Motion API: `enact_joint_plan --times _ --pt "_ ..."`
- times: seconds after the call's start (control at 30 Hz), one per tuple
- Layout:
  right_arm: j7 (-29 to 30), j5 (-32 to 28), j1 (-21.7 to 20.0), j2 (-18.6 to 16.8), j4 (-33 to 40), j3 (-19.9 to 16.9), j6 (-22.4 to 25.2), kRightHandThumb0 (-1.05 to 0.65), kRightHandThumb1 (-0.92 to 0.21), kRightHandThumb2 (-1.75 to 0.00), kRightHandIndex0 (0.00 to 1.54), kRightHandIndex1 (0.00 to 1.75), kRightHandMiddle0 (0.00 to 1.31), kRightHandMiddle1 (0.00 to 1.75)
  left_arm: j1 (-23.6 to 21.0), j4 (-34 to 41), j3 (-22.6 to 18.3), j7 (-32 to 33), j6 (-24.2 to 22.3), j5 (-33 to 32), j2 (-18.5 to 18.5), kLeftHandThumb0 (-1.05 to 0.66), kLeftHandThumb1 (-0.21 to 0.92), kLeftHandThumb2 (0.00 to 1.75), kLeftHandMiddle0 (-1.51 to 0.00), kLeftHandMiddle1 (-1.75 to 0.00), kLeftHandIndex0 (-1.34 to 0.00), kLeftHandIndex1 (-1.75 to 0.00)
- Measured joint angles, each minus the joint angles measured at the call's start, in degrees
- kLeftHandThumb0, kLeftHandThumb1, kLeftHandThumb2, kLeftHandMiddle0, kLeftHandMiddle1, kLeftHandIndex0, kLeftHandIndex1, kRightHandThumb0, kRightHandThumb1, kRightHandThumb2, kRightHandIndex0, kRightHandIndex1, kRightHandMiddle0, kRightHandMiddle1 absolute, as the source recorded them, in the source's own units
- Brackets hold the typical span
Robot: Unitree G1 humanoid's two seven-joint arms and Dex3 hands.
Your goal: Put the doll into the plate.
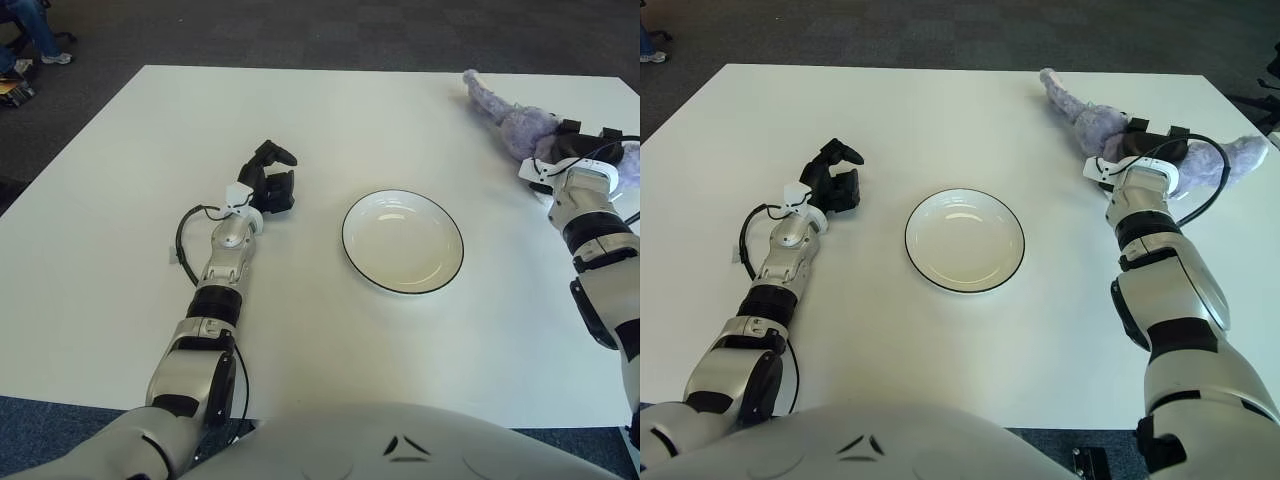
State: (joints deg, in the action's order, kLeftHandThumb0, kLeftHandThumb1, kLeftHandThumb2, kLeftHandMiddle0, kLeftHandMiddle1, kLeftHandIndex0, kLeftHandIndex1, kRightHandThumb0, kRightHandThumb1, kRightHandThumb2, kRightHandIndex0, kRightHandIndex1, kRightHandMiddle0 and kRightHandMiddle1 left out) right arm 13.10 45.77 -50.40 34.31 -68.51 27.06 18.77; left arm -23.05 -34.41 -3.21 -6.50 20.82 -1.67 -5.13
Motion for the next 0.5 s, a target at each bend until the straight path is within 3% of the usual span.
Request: enact_joint_plan --times 0.23,0.27,0.3,0.37,0.43,0.5 --pt "1.22 -0.11 -0.62 -1.03 -1.46 -0.01 2.15 0.41 -0.49 -1.1 0.47 1.75 0.0 0.92 0.11 0.13 0.06 0.05 -0.07 0.01 0.02 -0.42 0.52 1.05 -1.16 -1.75 -0.45 -1.75" --pt "1.25 -0.14 -0.67 -1.11 -1.57 -0.01 2.3 0.41 -0.47 -1.12 0.48 1.75 0.0 1.1 0.11 0.14 0.07 0.07 -0.07 0.03 0.02 -0.42 0.52 1.05 -1.16 -1.75 -0.45 -1.75" --pt "1.31 -0.17 -0.71 -1.17 -1.65 -0.03 2.37 0.42 -0.47 -1.12 0.48 1.75 0.0 1.17 0.12 0.15 0.08 0.07 -0.08 0.04 0.02 -0.42 0.52 1.05 -1.16 -1.75 -0.45 -1.75" --pt "1.48 -0.3 -0.76 -1.2 -1.8 -0.18 2.32 0.21 -0.4 -1.14 0.53 1.75 0.35 1.22 0.12 0.17 0.12 0.08 -0.08 0.05 0.01 -0.42 0.53 1.05 -1.15 -1.75 -0.45 -1.75" --pt "1.88 -0.78 -0.76 -1.11 -1.87 -0.63 1.77 0.11 -0.31 -1.24 0.57 1.75 0.49 1.37 0.12 0.2 0.15 0.09 -0.08 0.07 0.01 -0.42 0.53 1.05 -1.14 -1.75 -0.45 -1.75" --pt "2.4 -1.61 -0.66 -0.71 -1.88 -1.06 0.44 0.06 -0.26 -1.3 0.62 1.64 0.54 1.55 0.12 0.22 0.18 0.13 -0.07 0.1 0.01 -0.42 0.53 1.05 -1.13 -1.75 -0.45 -1.75"
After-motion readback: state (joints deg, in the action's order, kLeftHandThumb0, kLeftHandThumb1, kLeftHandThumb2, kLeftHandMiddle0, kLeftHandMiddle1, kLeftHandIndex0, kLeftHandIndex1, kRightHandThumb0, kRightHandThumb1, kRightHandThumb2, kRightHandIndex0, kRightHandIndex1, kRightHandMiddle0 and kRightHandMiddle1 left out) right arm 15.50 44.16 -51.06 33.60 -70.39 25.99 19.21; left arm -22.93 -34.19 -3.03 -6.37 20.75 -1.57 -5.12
